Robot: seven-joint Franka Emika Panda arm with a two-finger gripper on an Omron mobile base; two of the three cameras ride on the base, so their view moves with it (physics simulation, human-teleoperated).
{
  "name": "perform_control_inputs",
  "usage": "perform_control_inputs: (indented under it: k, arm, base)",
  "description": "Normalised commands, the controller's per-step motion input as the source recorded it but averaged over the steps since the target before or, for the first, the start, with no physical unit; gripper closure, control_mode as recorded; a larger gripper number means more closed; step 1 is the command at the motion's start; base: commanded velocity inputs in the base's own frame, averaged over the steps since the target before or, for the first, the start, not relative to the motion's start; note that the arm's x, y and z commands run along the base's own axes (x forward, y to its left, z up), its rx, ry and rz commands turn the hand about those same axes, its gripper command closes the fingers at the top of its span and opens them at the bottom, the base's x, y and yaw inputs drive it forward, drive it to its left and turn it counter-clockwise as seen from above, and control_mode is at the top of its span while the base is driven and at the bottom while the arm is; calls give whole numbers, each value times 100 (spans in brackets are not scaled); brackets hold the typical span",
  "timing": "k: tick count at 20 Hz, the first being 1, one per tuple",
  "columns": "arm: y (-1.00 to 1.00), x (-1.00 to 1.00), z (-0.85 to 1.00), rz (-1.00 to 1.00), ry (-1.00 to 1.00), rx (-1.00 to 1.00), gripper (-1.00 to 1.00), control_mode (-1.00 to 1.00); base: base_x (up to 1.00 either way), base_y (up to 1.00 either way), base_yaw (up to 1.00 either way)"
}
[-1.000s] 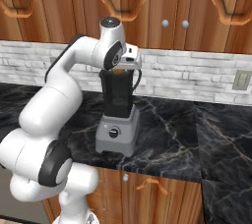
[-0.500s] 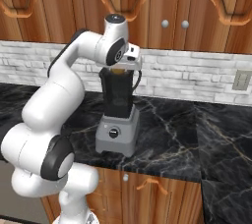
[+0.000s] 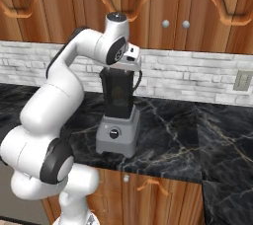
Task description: Open the blender lid, put the apple in the blender, close the lid, and start the blender.
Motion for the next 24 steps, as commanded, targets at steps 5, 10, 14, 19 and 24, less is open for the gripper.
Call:
perform_control_inputs:
  k: [5, 10, 14, 19, 24]
  arm:
    - [-2, -66, 24, -1, -13, 0, -100, -100]
    - [14, -100, 17, 0, -18, 0, -100, -100]
    - [76, -95, -39, -1, 1, 0, -100, -100]
    - [100, -78, -47, -3, 14, -4, -100, -100]
    - [100, -48, -58, -4, 20, -4, -100, -100]
  base:
    - [0, 0, 0]
    - [0, 0, 0]
    - [0, 0, 0]
    - [0, 0, 0]
    - [0, 0, 0]
